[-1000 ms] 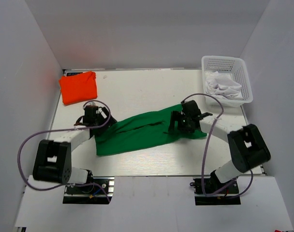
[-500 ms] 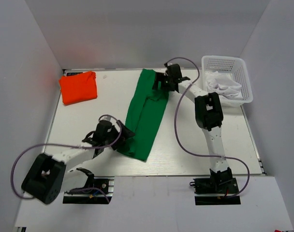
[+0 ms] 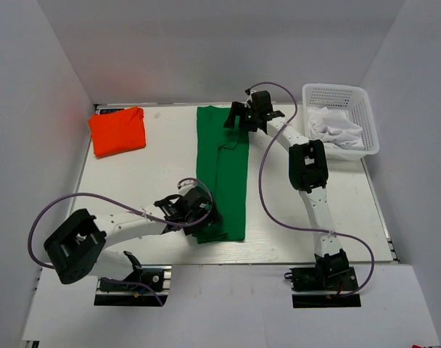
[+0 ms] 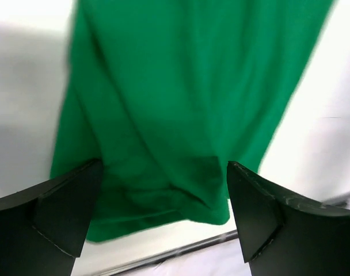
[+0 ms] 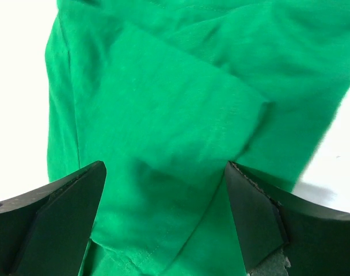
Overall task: Fold and stack the t-shirts
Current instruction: Rotate the tshirt 90 degrees, then grab the bottom of the folded rectangular tshirt with both arms
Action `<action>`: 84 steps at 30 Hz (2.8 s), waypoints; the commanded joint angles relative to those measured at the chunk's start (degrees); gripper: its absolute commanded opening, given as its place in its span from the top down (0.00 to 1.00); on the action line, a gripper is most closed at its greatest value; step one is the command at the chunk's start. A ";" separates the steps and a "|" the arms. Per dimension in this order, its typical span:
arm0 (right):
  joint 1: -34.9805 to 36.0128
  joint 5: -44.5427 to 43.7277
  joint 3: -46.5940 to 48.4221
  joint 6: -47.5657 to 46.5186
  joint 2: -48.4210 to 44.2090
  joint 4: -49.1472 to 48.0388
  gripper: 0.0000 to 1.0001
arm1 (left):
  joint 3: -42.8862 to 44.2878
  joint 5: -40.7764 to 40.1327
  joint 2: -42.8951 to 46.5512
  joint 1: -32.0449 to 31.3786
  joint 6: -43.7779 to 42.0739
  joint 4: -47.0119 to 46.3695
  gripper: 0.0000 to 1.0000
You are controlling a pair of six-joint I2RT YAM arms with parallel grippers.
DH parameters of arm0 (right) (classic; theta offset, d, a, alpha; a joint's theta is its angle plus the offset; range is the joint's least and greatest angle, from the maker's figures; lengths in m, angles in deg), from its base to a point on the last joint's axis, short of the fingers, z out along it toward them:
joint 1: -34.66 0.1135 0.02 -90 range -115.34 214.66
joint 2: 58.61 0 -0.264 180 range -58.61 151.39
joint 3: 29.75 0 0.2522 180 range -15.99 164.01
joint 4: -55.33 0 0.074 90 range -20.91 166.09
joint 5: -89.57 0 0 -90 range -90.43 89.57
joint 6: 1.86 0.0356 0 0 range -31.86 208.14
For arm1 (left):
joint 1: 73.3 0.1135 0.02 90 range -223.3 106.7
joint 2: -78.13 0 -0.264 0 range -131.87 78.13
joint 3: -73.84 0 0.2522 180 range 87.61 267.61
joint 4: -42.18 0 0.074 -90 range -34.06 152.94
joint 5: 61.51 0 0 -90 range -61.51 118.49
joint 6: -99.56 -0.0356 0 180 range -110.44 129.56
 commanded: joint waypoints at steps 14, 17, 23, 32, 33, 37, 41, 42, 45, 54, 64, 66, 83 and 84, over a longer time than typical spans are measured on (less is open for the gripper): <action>-3.13 2.59 -1.88 -1.91 1.93 4.83 0.10 | 4.99 -9.07 4.76 -7.05 1.67 29.35 0.00; -2.69 4.88 -2.76 -5.15 -2.54 3.95 0.10 | 4.99 -9.60 8.27 -7.05 -3.16 25.40 0.00; -0.76 2.69 -8.47 -9.20 -14.31 2.02 0.10 | 3.24 -11.36 13.46 -7.05 -4.41 24.60 0.00; 2.66 -2.24 -32.62 -10.44 -36.18 -0.96 0.10 | -1.68 -17.07 16.01 -5.82 -2.47 22.41 0.00; 3.02 -2.41 -35.61 -7.74 -38.23 -1.67 0.10 | -2.56 -17.08 16.01 -5.30 -3.34 21.09 0.00; 5.48 -1.97 -62.52 -2.63 -51.41 -8.70 0.10 | -5.12 -15.41 13.39 -4.16 -7.91 13.27 0.00; 8.99 0.13 -76.31 1.95 -65.48 -7.57 0.10 | -4.33 -10.07 8.11 -2.93 -12.30 10.98 0.14; 10.39 0.66 -79.98 2.30 -66.80 -6.08 0.10 | -4.33 -9.26 7.32 -2.92 -12.93 9.32 0.16; 14.09 3.73 -87.48 5.81 -71.55 -4.31 0.10 | -5.90 -6.62 4.86 -2.40 -13.55 7.81 0.25; 24.11 9.10 -94.79 13.20 -69.72 -7.30 0.16 | -5.73 -0.38 3.01 -2.39 -14.95 12.37 0.56; 26.57 6.21 -94.26 14.35 -66.90 -5.72 0.73 | -7.14 4.81 2.48 -2.39 -14.43 13.52 0.73; 26.58 2.63 -94.17 14.35 -67.60 -4.84 0.86 | -7.14 5.59 2.48 -3.01 -14.43 12.30 0.76; 26.05 -8.12 -88.12 6.35 -77.27 -3.79 1.00 | 2.87 5.59 14.26 -3.01 -26.02 8.69 0.99; 25.87 -8.65 -87.76 6.17 -76.92 -3.61 1.00 | 4.10 5.60 13.47 -3.01 -26.55 8.69 0.99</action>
